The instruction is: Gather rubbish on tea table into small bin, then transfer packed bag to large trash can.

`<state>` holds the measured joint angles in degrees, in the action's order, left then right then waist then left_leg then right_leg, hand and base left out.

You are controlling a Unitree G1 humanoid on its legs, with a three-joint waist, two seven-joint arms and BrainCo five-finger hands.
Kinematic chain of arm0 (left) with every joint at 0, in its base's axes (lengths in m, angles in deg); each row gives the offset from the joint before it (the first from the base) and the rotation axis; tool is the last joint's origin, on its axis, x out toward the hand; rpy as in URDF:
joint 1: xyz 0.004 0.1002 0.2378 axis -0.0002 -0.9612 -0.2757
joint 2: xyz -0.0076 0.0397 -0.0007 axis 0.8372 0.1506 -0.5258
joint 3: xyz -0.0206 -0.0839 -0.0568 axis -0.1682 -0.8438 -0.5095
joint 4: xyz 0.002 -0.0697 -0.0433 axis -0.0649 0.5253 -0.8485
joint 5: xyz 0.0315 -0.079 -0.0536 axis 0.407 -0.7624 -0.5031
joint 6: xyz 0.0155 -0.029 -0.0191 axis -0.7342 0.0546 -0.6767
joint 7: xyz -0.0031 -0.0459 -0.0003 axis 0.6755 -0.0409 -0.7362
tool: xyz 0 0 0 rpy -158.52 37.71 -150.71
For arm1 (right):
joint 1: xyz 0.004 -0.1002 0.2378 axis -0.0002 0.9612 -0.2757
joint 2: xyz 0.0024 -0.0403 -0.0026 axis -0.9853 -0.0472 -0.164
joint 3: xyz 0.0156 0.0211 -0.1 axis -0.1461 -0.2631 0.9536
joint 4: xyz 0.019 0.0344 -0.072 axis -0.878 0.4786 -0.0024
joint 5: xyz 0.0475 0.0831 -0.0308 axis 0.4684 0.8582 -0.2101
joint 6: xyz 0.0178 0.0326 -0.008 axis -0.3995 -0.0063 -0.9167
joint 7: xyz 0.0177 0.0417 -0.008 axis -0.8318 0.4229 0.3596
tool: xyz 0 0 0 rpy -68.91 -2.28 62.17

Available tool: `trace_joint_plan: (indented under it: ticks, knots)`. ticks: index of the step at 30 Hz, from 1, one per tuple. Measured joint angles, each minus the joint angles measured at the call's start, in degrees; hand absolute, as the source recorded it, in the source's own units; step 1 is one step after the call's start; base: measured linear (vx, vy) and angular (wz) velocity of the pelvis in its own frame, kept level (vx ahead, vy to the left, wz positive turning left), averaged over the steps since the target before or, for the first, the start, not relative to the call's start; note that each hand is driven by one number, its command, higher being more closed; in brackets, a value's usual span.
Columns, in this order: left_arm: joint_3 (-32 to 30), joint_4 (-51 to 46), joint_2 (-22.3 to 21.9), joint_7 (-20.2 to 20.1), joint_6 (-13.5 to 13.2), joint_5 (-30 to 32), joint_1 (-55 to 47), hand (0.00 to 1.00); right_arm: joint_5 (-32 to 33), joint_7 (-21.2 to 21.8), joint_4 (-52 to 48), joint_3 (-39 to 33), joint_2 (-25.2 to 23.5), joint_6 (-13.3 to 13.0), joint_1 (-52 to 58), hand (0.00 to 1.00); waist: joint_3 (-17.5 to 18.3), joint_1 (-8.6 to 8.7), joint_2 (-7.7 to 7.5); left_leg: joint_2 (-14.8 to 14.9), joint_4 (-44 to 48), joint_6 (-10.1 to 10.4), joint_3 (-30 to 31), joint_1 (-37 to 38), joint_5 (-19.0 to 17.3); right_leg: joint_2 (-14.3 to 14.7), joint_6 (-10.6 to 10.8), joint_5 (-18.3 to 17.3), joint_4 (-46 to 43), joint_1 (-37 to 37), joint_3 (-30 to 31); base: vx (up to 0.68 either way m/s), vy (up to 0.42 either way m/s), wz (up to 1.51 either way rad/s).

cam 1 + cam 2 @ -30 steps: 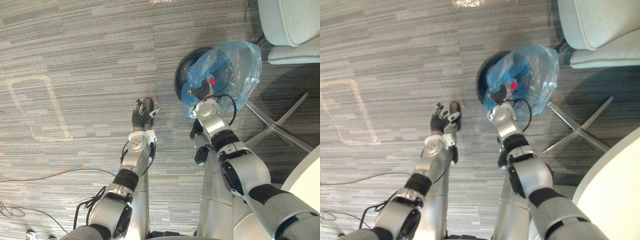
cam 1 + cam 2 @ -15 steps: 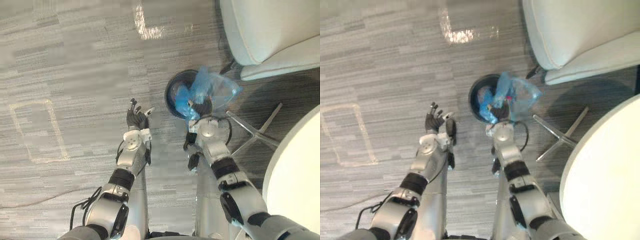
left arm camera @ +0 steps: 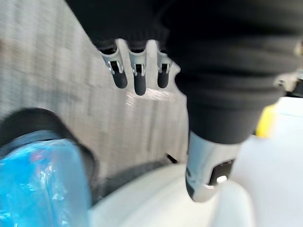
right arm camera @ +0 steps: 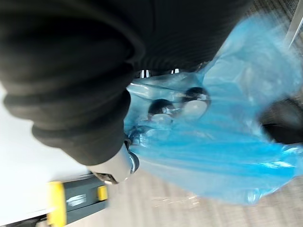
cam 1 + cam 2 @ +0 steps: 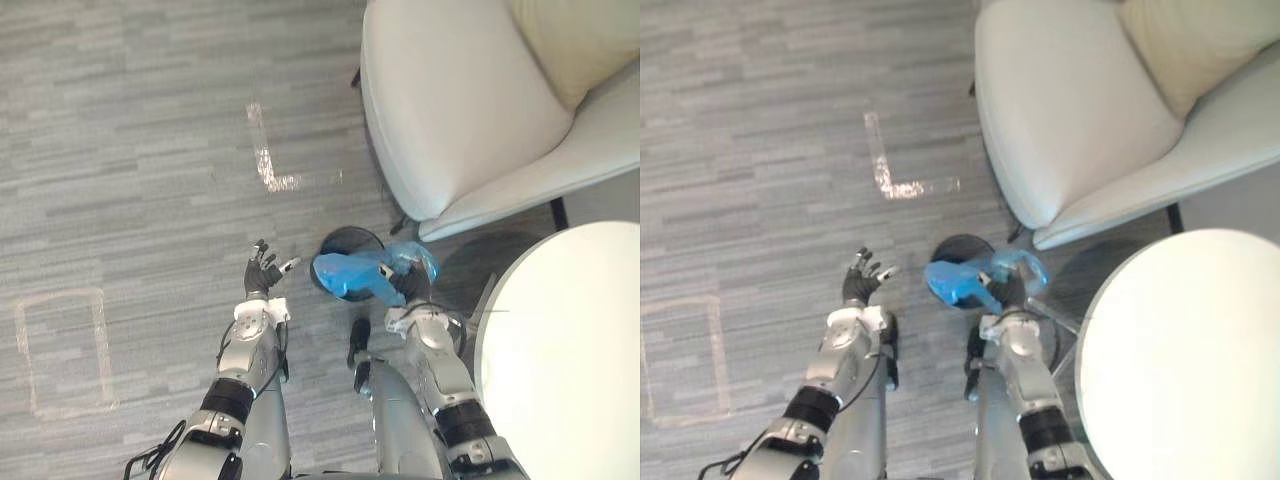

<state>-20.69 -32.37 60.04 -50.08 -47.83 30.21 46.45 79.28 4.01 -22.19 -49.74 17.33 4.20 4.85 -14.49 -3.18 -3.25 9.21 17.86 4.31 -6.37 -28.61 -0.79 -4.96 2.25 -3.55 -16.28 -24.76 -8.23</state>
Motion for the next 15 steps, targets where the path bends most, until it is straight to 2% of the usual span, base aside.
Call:
trace_joint_plan:
  ticks: [4, 9, 13, 15]
  knots:
    - [1.89, -4.06, -0.01, -1.35, 0.71, 0.09, -4.17, 0.00, 2.67, 4.03, -4.94, 3.43, 0.03, -0.13, 4.39, 1.00, 5.81, 0.03, -0.04, -0.31, -4.17, 0.04, -0.99, 6.10, 0.00, 0.43, 0.38, 1.21, 5.31, 6.19, 0.50, 0.13, 0.000, -0.08]
    - [3.01, -9.77, 1.15, -3.01, 0.99, 1.16, -8.24, 0.00, 4.38, 7.53, -5.63, 5.70, 0.30, 0.04, 6.66, 1.00, 9.13, 0.13, -0.45, -1.04, -7.89, 0.51, -1.62, 10.96, 0.34, 0.67, 0.72, 3.23, 11.34, 11.89, 0.93, 0.08, 0.018, -0.04]
    - [2.49, -16.42, 2.70, -3.14, 0.98, 1.15, -12.10, 0.00, 7.17, 10.16, -7.37, 7.29, 2.37, 0.14, 6.63, 1.00, 11.31, 0.36, -0.90, -1.69, -9.91, 0.64, -2.11, 13.82, 0.46, 0.85, 0.91, 4.60, 14.95, 15.16, 1.41, 0.05, 0.006, -0.05]
    - [2.95, -16.00, 4.22, -3.58, 0.01, 0.82, -15.63, 0.00, 8.54, 11.18, -7.98, 8.28, 3.12, 0.19, 6.61, 1.00, 11.75, 0.37, -0.83, -1.98, -10.25, 0.61, -2.05, 15.30, 0.46, 0.68, 1.08, 4.78, 15.59, 16.75, 1.64, 0.06, 0.015, -0.05]
